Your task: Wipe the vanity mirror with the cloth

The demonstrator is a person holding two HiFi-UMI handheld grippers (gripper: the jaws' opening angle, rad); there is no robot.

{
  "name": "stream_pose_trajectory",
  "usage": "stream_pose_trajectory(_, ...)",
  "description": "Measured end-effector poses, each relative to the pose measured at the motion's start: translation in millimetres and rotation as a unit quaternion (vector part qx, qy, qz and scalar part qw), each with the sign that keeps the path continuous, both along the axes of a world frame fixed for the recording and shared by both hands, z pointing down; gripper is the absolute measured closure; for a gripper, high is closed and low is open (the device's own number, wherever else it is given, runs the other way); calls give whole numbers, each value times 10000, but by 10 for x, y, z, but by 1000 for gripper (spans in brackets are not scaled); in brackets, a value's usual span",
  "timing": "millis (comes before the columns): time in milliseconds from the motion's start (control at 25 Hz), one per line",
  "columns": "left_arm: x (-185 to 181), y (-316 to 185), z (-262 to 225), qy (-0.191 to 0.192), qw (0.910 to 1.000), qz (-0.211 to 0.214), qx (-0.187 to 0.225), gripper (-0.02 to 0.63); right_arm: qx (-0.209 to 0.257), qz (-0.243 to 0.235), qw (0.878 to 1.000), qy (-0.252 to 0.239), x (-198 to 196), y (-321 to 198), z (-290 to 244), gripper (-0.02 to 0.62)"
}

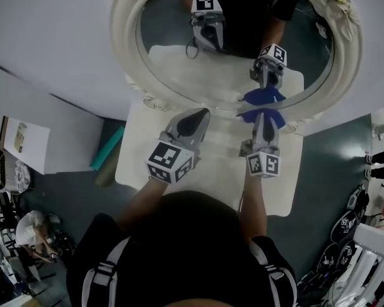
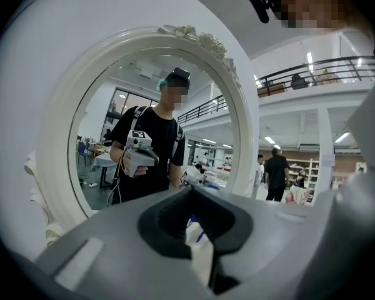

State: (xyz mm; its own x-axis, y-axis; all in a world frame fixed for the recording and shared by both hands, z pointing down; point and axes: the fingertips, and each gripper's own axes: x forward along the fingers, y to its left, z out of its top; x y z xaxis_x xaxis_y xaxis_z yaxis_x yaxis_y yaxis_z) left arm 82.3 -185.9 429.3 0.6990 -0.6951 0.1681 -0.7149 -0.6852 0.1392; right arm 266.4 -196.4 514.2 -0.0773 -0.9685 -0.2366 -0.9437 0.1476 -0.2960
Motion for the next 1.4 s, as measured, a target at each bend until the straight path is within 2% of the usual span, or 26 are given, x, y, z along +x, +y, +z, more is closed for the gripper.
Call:
stream_pose_trajectory(600, 39, -405, 34, -1, 9998, -47, -207, 600, 223, -109, 9994, -246, 57, -342, -65, 557)
stream_pose_trajectory(760, 6, -384, 73, 77, 9997, -14, -249, 600, 303, -166, 9994, -77, -6, -323, -129, 557)
stream_pose_trajectory(1080, -248, -337, 46, 322, 9992, -109, -203, 600, 696, -647, 9945, 436, -381, -334, -542, 558)
stream_pose_trajectory(1400, -650, -320, -74, 522, 9981, -308, -141, 600, 1104, -1057, 9862, 637, -933, -454, -1010, 558)
